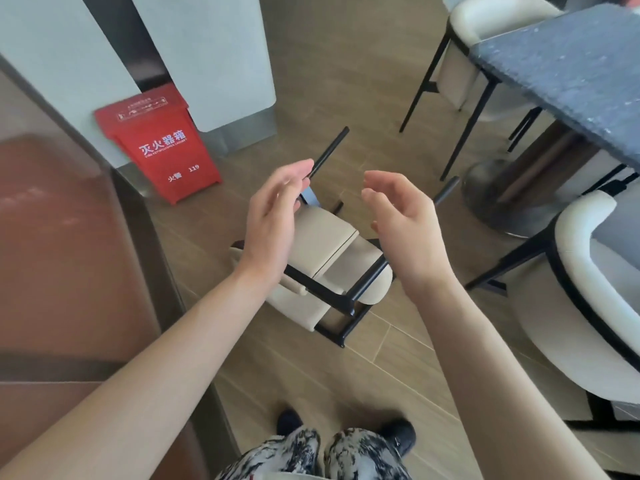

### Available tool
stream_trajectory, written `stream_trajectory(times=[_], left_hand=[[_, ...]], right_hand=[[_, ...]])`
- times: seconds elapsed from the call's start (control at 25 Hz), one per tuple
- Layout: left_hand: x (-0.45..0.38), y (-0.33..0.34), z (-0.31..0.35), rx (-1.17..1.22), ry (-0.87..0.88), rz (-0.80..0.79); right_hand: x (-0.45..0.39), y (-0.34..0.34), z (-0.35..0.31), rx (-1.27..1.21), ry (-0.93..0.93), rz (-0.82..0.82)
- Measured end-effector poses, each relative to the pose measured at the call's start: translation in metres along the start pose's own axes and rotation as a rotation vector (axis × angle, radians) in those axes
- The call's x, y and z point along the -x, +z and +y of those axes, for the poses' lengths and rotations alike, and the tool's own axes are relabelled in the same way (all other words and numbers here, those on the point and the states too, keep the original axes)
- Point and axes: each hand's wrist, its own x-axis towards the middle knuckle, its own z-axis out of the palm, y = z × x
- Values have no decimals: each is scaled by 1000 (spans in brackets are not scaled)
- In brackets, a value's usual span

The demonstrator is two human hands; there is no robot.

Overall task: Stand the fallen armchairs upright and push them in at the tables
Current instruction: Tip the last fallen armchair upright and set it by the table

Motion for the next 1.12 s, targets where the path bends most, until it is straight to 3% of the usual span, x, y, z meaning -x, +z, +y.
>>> stream_trajectory(times=[0.32, 0.64, 0.8, 0.96, 1.12], left_hand=[[-19, -88, -37, -107, -22, -14], [-91, -128, -101, -252, -84, -94], [-131, -152, -163, -286, -234, -140], [-172, -152, -231, -319, -275, -292], [-196, -135, -294, -532, -203, -487]], right_hand=[[-8, 101, 10, 61, 62, -101], [-98, 181, 58, 121, 163, -172], [-143, 228, 105, 198, 278, -230], [-181, 255, 163, 272, 362, -218], [-196, 258, 230, 408, 474, -164]])
